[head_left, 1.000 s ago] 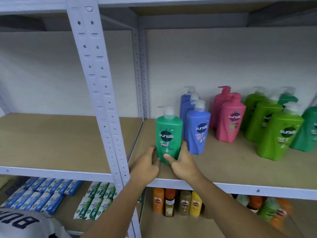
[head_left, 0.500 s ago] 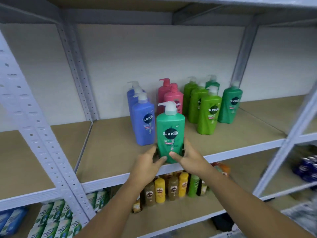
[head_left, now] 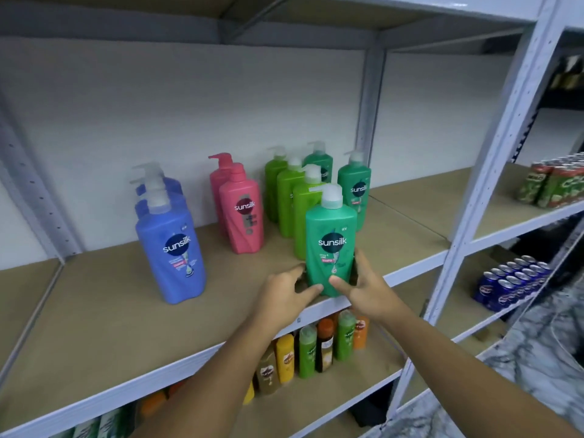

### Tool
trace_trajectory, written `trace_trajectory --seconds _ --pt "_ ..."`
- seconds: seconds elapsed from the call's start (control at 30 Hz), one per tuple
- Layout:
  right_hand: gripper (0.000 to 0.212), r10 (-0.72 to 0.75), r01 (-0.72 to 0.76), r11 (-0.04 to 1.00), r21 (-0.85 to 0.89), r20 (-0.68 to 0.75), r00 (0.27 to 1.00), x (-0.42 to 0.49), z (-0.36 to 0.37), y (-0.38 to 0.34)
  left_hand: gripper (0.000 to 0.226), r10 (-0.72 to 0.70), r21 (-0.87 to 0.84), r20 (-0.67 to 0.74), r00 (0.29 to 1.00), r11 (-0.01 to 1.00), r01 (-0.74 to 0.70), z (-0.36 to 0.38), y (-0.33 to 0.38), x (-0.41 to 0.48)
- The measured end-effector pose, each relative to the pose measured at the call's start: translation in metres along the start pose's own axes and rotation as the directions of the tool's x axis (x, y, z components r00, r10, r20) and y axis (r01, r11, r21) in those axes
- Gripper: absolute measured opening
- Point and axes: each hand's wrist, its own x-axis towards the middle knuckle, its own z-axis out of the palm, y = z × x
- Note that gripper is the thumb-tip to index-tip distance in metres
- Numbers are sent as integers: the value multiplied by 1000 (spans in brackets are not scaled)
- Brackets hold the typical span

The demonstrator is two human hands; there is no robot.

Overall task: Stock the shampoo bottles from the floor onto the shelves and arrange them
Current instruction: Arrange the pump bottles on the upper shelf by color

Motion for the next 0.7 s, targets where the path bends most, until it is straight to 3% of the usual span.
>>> trace_trajectory --seconds 0.17,0.3,0.43,0.57,0.7 --pt "60 -19 19 999 34 3 1000 39 -60 32 49 28 -18 3 1000 999 -28 45 28 46" --pt "55 -8 7 1000 26 42 999 82 -105 55 57 -52 -38 -36 998 998 51 83 46 86" --pt "53 -5 5 1000 -1 169 986 115 -142 69 61 -168 -134 -74 983 978 157 109 66 117" --pt "46 48 -101 978 185 271 961 144 -170 84 69 -243 -136 -104 965 964 228 121 67 136" --pt "40 69 -106 936 336 120 990 178 -179 91 72 -313 -205 -62 948 933 295 129 59 142"
